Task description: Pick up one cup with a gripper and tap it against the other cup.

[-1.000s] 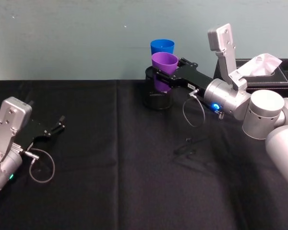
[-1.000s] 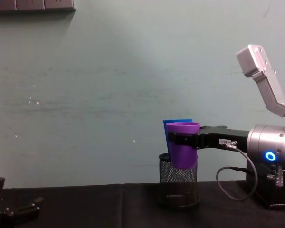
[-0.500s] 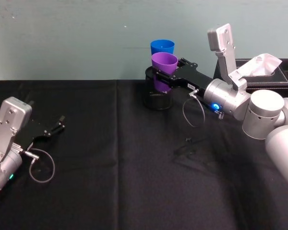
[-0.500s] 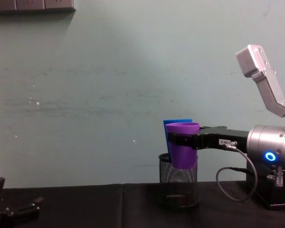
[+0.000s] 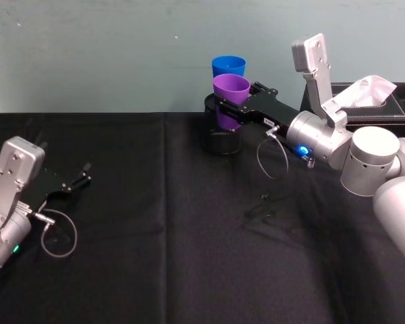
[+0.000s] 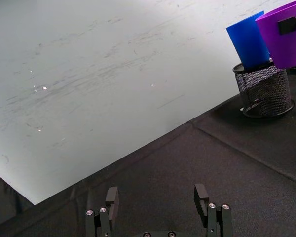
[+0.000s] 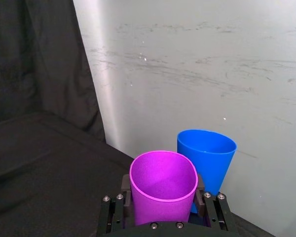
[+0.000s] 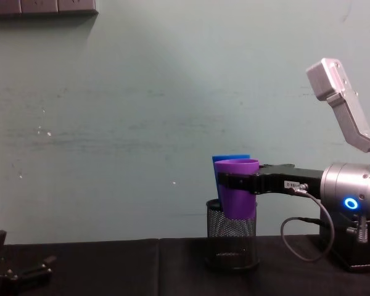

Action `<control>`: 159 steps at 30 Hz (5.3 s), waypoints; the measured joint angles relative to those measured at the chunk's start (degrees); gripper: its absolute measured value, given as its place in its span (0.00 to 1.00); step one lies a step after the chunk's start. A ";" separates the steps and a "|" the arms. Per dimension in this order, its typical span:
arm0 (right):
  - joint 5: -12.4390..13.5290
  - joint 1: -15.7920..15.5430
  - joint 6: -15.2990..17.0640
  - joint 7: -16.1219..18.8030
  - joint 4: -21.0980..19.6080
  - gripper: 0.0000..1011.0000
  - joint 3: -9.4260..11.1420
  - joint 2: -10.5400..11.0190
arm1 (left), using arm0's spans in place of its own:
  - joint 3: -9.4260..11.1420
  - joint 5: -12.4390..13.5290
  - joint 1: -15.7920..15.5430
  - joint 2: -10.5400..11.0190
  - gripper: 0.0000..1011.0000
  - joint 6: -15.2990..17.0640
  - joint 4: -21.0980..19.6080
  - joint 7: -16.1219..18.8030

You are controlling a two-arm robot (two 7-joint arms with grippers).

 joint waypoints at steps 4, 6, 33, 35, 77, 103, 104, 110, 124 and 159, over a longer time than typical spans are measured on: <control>0.02 0.00 0.00 0.00 0.00 0.71 0.00 0.00 | 0.00 0.00 0.00 0.00 0.99 0.00 0.00 0.00; 0.02 0.00 0.00 0.00 0.00 0.71 0.00 0.00 | 0.00 0.00 0.00 0.00 0.99 0.00 0.00 0.00; 0.02 0.00 0.00 0.00 0.00 0.71 0.00 0.00 | 0.00 0.00 0.00 0.00 0.99 0.00 0.00 0.00; 0.02 0.00 0.00 0.00 0.00 0.71 0.00 0.00 | 0.00 0.00 0.00 0.00 0.99 0.00 0.00 0.00; 0.02 0.00 0.00 0.00 0.00 0.71 0.00 0.00 | 0.00 0.00 0.00 0.00 0.99 0.00 0.00 0.00; 0.02 0.00 0.00 0.00 0.00 0.71 0.00 0.00 | 0.00 0.00 0.00 0.00 0.99 0.00 0.00 0.00; 0.02 0.00 0.00 0.00 0.00 0.71 0.00 0.00 | 0.00 0.00 0.00 0.00 0.99 0.00 0.00 0.00; 0.02 0.00 0.00 0.00 0.01 0.71 0.00 0.00 | 0.00 0.00 0.00 0.00 0.99 0.00 0.00 0.00; 0.02 0.00 0.00 0.00 0.00 0.71 0.00 0.00 | 0.00 0.00 0.00 0.00 0.99 0.00 0.00 0.00; 4.43 -11.06 5.54 1.99 -20.97 0.71 -0.18 7.22 | 0.00 0.00 0.00 0.00 0.99 0.00 0.00 0.00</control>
